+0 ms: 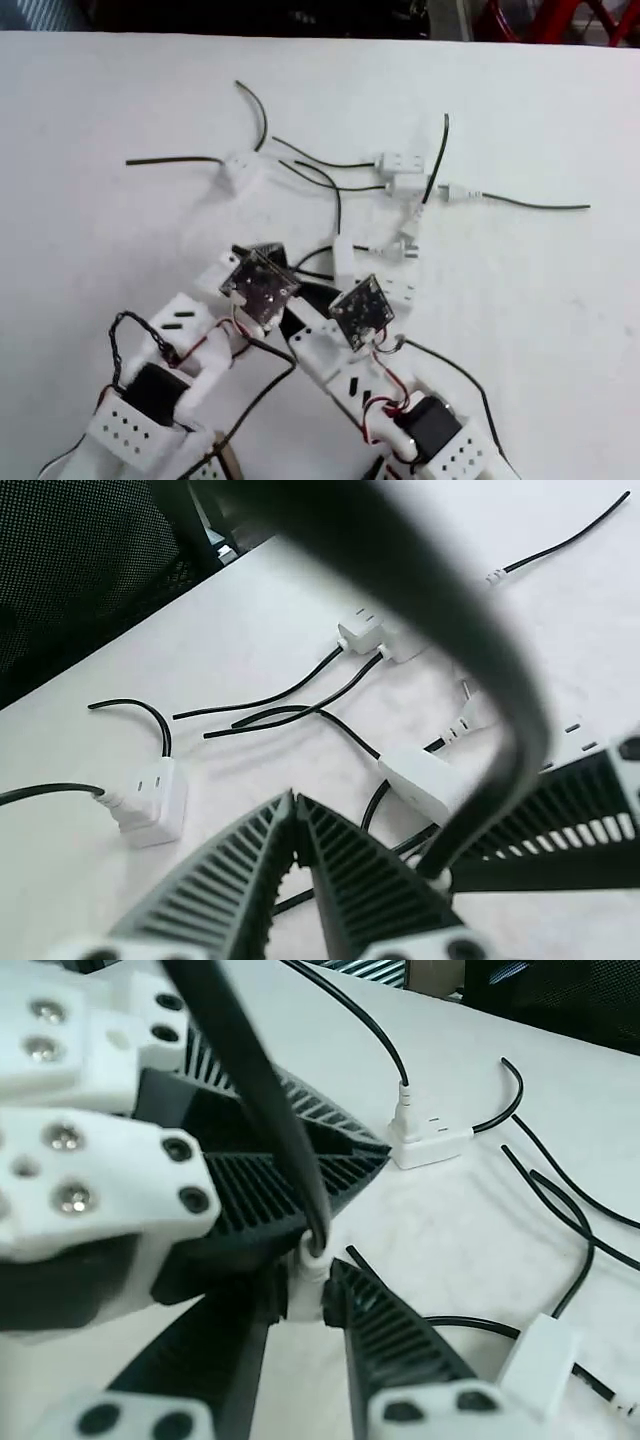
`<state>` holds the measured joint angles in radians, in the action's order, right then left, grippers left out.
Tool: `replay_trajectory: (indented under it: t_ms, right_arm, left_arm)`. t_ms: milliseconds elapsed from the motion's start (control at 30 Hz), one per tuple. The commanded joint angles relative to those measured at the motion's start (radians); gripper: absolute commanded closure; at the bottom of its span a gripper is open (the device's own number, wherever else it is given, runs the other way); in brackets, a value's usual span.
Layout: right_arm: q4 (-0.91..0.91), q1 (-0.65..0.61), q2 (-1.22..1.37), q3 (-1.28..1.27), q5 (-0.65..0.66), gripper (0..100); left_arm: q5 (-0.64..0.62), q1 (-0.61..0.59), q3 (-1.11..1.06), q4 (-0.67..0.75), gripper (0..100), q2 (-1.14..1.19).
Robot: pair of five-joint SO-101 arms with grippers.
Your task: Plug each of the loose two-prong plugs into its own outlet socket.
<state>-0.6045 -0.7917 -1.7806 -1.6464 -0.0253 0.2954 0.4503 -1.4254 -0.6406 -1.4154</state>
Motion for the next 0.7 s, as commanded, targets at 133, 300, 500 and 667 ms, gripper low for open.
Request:
replay_trajectory:
  t_ms: [133,300,500,667]
  right_arm:
    - [-0.028,-0.004,-0.015,0.011,0.011,98.2]
    - [-0.019,0.084,-0.018,0.021,0.011,98.2]
    - [0.067,0.331,-0.012,0.083,-0.072,98.2]
    - [0.197,0.527,-0.012,0.086,-0.181,98.2]
  left_arm:
    - [0.011,0.038,0.040,-0.011,98,-0.002]
    - [0.003,-0.074,0.071,-0.011,97,-0.010]
    - [-0.055,-0.245,0.077,-0.064,85,-0.021]
    - [0.009,-0.254,0.176,-0.199,81,-0.019]
